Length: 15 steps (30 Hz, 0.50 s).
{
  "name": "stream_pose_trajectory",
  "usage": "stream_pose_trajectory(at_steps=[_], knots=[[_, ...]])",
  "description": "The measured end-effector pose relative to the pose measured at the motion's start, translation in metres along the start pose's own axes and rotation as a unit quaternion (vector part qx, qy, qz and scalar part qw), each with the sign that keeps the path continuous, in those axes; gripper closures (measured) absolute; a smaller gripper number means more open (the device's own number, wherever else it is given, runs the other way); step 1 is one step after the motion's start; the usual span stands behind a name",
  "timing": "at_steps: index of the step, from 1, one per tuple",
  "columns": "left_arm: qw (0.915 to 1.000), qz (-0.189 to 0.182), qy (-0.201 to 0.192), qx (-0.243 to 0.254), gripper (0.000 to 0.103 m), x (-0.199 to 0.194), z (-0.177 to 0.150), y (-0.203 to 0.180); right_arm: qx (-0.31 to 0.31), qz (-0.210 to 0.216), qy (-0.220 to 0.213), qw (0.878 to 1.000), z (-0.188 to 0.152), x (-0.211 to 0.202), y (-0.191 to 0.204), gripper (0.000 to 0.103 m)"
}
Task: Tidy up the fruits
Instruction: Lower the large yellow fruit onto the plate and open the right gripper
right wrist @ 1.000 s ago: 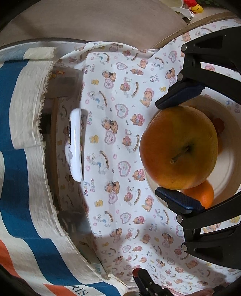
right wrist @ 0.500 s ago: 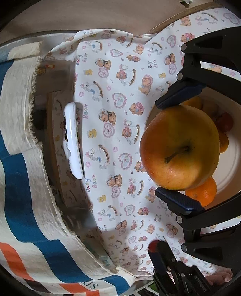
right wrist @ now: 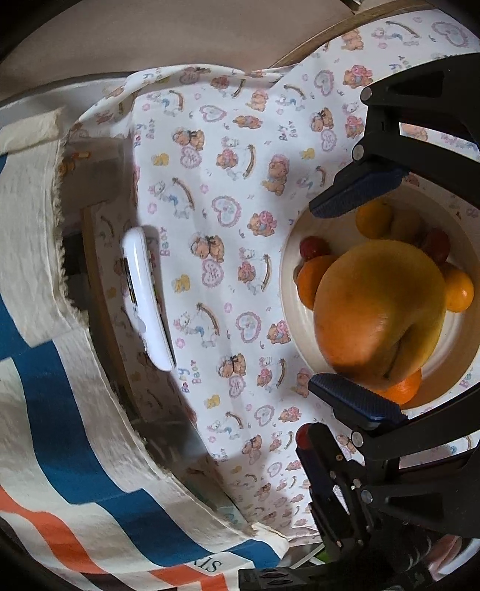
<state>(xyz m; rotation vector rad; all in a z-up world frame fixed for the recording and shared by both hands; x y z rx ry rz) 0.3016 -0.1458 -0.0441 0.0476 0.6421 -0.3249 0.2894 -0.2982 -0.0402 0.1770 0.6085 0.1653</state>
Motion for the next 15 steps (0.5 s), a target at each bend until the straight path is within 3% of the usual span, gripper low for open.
stream_pose_trajectory(at_steps=[6,11,15], knots=[[0.9996,-0.016,0.017,0.014,0.075,0.010,-0.004,-0.017,0.025,-0.020,-0.007,0.999,0.005,-0.012,-0.016,0.016],[0.9989,-0.004,0.036,0.028,0.075,0.025,-0.013,-0.023,0.009,-0.083,0.001,0.996,0.006,-0.019,-0.029,0.016],[0.9988,-0.004,0.047,0.015,0.075,0.034,-0.020,-0.020,0.021,-0.084,0.009,0.996,0.005,-0.022,-0.034,0.016]])
Point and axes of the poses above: each gripper's, at about its wrist camera, not at the fingertips, and x roughly the way its jaws point, y to its left, z to its top, the point moved 8 cm from there along x, roughly the way its jaws point, and after that the axes turned 3 degrees about -x, right-handed, at the moved point
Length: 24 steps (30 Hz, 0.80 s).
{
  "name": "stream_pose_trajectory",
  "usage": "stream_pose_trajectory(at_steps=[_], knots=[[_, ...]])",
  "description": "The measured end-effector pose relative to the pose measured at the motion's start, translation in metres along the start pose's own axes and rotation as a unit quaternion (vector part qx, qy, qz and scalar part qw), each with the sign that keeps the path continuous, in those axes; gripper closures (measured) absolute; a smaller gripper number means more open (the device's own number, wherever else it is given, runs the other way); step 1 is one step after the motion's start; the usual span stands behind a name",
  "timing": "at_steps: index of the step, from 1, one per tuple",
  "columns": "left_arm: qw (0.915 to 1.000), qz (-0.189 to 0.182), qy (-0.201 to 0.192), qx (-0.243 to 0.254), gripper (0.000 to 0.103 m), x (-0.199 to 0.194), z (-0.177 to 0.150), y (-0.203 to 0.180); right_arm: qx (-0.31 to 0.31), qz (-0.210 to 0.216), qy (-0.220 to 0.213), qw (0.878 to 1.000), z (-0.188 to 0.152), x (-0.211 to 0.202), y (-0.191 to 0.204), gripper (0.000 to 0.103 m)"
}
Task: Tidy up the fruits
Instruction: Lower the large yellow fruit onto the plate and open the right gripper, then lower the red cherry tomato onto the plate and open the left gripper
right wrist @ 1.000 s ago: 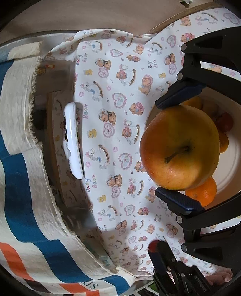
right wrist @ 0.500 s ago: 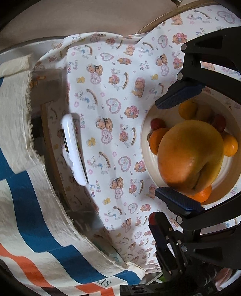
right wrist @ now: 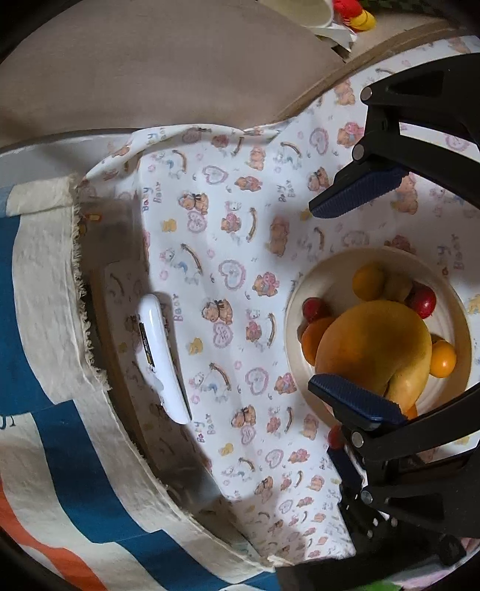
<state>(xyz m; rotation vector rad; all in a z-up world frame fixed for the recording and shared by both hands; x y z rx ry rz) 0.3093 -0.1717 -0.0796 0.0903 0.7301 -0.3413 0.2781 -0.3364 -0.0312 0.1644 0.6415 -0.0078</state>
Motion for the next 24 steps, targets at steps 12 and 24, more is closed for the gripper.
stream_pose_trajectory(at_steps=[12,24], knots=[[0.9998,0.007,-0.014,0.007,0.075,-0.009,0.000,-0.004,-0.001,0.004,0.001,1.000,-0.001,-0.001,0.002,0.016],[0.9999,0.003,-0.013,0.002,0.072,-0.012,-0.008,-0.002,-0.004,0.001,-0.006,1.000,-0.002,-0.002,0.004,0.016]])
Point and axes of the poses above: each gripper's, at about its wrist camera, not at the fingertips, and x roughly the way its jaws point, y to its left, z to its top, the point moved 8 cm from there along x, roughly the way its jaws point, and after that the axes turned 3 degrees about -x, right-handed, at the moved point
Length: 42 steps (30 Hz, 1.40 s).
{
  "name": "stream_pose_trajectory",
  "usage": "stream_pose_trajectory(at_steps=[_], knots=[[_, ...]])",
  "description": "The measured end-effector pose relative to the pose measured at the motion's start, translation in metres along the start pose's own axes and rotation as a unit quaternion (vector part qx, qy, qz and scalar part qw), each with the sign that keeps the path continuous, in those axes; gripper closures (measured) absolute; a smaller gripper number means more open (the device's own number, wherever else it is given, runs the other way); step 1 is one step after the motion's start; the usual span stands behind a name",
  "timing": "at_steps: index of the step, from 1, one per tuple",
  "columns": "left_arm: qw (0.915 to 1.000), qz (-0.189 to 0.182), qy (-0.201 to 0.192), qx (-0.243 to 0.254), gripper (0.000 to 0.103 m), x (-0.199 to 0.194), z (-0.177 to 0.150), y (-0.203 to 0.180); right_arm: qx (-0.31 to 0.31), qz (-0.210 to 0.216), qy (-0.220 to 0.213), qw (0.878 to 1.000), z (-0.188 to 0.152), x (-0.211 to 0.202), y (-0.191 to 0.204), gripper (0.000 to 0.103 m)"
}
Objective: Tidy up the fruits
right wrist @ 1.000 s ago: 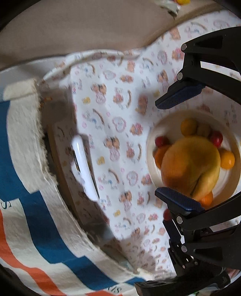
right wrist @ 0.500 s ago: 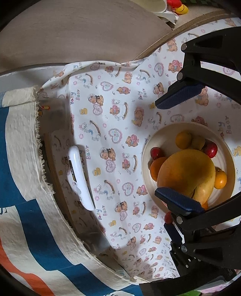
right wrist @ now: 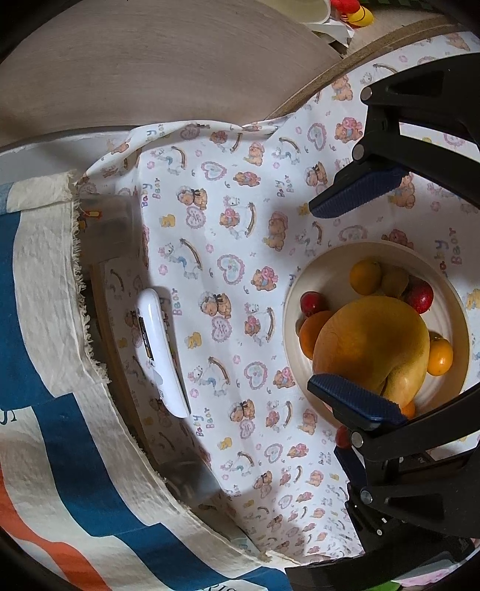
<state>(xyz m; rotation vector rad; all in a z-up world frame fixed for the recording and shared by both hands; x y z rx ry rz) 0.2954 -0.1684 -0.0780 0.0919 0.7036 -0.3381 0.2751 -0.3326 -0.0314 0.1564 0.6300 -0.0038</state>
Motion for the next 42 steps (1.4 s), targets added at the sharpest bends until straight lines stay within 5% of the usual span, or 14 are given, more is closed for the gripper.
stream_pose_trajectory(at_steps=[10,13,15,22,24,32,42], knots=[[0.9987,0.000,-0.044,-0.026,0.059,-0.050,0.004,0.020,-0.035,-0.003,-0.034,0.999,0.000,-0.020,0.018,0.016],[0.9962,0.018,-0.083,-0.018,0.048,-0.082,0.008,0.028,-0.061,-0.022,-0.076,0.995,0.003,-0.039,0.029,0.016],[0.9938,0.022,-0.107,-0.021,0.034,-0.101,0.011,0.032,-0.072,-0.015,-0.095,0.993,0.002,-0.050,0.038,0.016],[0.9821,0.032,-0.182,-0.035,0.011,-0.148,0.007,0.038,-0.110,0.025,-0.137,0.984,-0.013,-0.080,0.059,0.015],[0.9781,0.030,-0.203,-0.037,0.000,-0.158,0.005,0.038,-0.099,0.037,-0.150,0.983,-0.018,-0.085,0.057,0.001],[0.9677,0.043,-0.247,-0.024,0.000,-0.176,-0.003,0.037,-0.064,0.053,-0.163,0.983,-0.027,-0.083,0.046,0.001],[0.9664,0.050,-0.250,-0.032,0.000,-0.165,-0.016,0.042,-0.081,0.047,-0.167,0.982,-0.038,-0.079,0.054,0.001]])
Point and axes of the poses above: each gripper's, at about its wrist camera, not at the fingertips, and x roughly the way its jaws point, y to its left, z to its top, the point moved 8 cm from there along x, roughly the way its jaws point, and after that the axes turned 3 degrees about -x, right-handed, at the moved point
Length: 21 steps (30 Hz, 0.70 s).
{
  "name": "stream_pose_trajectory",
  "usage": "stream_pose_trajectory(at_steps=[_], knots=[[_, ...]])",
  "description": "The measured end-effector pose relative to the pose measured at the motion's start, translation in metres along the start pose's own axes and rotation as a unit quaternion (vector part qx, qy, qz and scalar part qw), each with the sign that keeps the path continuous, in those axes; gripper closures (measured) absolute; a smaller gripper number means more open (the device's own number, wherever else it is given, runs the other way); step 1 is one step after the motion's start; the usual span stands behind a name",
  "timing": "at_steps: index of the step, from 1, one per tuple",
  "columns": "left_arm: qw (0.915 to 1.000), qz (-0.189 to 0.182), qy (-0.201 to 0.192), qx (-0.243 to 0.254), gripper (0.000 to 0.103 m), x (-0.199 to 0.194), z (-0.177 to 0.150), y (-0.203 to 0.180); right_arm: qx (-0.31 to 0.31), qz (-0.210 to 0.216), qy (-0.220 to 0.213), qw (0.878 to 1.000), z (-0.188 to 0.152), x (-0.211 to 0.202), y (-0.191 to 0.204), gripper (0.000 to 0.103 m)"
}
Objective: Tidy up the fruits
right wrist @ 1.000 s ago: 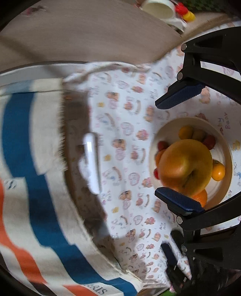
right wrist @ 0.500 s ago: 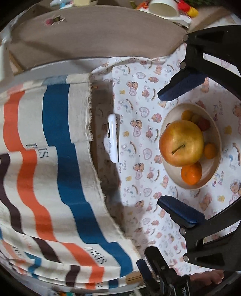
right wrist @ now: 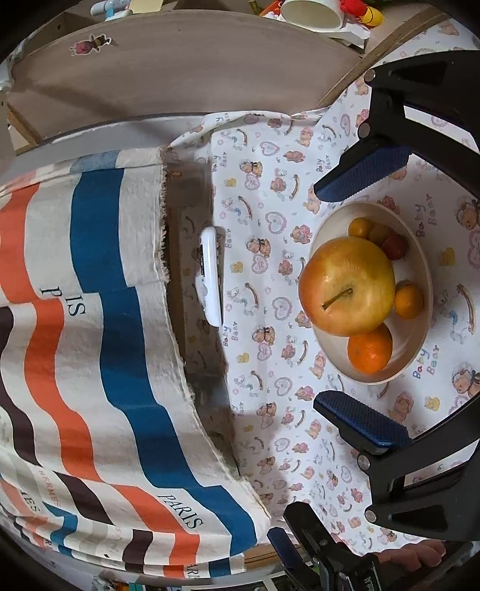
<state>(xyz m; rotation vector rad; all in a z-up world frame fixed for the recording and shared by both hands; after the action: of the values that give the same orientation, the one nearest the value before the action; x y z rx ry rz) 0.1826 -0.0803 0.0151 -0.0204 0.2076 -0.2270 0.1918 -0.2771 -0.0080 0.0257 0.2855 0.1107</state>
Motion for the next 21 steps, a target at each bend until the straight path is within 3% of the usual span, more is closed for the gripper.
stream_pose_trajectory(at_steps=[12,17,21], knots=[[0.9997,0.000,0.026,0.002,0.000,0.013,-0.023,0.000,-0.017,-0.003,0.013,1.000,-0.008,0.007,0.007,0.001],[0.9986,0.033,0.039,-0.016,0.000,0.018,-0.027,0.013,-0.030,-0.017,0.017,0.999,-0.009,0.009,0.010,0.001],[0.9984,0.040,0.040,-0.011,0.000,0.019,-0.028,0.011,-0.050,-0.024,0.004,0.998,-0.007,0.004,0.017,0.001]])
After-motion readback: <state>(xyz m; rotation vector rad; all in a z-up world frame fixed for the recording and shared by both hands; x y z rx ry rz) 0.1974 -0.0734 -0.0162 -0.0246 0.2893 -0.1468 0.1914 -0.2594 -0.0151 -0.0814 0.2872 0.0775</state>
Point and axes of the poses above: each gripper's, at about its wrist camera, not at the fingertips, and x roughly the way its jaws point, y to its left, z to its top, the point moved 8 cm from there along x, roughly the way its jaws point, and after that the axes turned 3 degrees about -x, right-handed, at the moved point
